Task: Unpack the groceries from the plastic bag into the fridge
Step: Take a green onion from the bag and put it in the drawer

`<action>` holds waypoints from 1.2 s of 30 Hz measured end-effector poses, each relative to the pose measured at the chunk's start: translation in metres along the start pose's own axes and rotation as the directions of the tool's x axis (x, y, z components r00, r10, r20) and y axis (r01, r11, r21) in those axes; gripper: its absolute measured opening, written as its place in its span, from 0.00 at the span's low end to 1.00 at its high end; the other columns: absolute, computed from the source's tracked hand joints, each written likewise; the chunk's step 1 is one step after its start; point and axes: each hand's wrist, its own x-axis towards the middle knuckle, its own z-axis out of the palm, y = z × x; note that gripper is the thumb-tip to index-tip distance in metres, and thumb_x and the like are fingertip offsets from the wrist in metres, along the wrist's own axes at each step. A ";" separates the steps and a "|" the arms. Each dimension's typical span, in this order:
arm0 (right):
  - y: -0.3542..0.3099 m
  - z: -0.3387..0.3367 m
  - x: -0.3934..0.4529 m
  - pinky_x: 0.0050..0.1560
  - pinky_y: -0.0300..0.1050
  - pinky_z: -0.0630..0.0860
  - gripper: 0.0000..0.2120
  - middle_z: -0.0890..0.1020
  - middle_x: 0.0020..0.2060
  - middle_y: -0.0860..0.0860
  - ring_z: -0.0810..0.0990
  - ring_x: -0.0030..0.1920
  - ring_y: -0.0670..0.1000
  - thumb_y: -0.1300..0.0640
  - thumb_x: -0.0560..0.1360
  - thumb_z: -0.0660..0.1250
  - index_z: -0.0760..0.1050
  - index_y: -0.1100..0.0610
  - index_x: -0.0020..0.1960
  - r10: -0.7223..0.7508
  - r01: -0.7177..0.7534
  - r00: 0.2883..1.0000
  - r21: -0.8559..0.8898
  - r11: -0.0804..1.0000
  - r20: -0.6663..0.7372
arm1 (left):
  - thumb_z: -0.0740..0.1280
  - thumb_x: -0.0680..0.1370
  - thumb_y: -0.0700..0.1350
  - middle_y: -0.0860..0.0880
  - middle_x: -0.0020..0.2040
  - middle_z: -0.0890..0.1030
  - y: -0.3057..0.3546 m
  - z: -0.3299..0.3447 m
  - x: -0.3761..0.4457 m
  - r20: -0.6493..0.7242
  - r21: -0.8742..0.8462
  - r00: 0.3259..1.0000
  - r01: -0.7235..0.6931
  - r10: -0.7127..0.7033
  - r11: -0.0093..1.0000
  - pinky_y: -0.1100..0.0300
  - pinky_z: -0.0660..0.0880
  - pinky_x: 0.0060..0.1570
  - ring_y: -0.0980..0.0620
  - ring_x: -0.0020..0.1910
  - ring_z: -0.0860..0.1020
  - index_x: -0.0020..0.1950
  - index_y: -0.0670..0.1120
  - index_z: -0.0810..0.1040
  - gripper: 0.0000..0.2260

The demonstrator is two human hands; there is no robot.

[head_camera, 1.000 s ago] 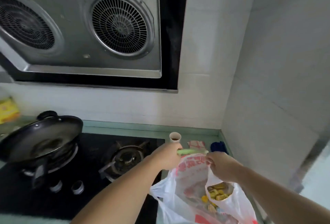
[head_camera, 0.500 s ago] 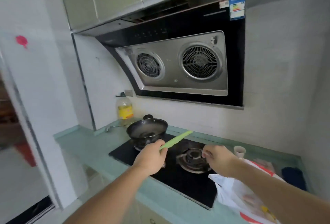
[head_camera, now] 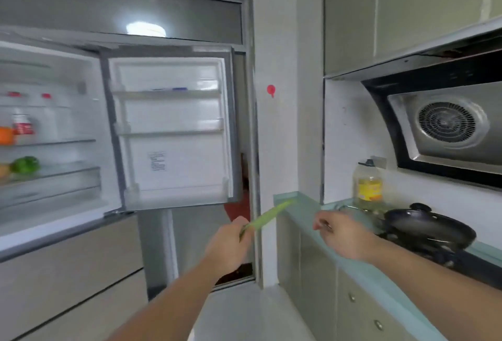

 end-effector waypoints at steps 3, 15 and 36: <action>-0.085 0.055 0.036 0.35 0.40 0.68 0.08 0.73 0.33 0.48 0.73 0.35 0.53 0.70 0.72 0.57 0.72 0.61 0.39 -0.150 0.145 0.987 0.079 0.986 0.066 | 0.56 0.83 0.51 0.49 0.35 0.76 -0.072 -0.077 -0.030 -0.089 0.047 0.988 0.130 -0.125 0.990 0.53 0.72 0.36 0.48 0.33 0.74 0.54 0.48 0.74 0.10; -0.329 0.200 0.132 0.39 0.42 0.70 0.08 0.76 0.40 0.54 0.72 0.36 0.49 0.63 0.77 0.56 0.74 0.57 0.48 -0.585 0.540 0.768 0.230 0.810 0.260 | 0.57 0.82 0.53 0.52 0.34 0.76 -0.251 -0.228 -0.102 -0.368 0.057 0.821 0.489 -0.437 0.871 0.55 0.70 0.38 0.50 0.36 0.75 0.47 0.50 0.73 0.11; -0.488 0.364 0.377 0.43 0.41 0.74 0.09 0.77 0.41 0.49 0.76 0.39 0.48 0.59 0.79 0.58 0.75 0.50 0.50 -0.748 0.636 0.622 0.409 0.655 0.230 | 0.61 0.80 0.53 0.54 0.39 0.78 -0.448 -0.381 0.032 -0.559 0.210 0.691 0.652 -0.458 0.729 0.60 0.72 0.33 0.53 0.33 0.75 0.54 0.54 0.76 0.07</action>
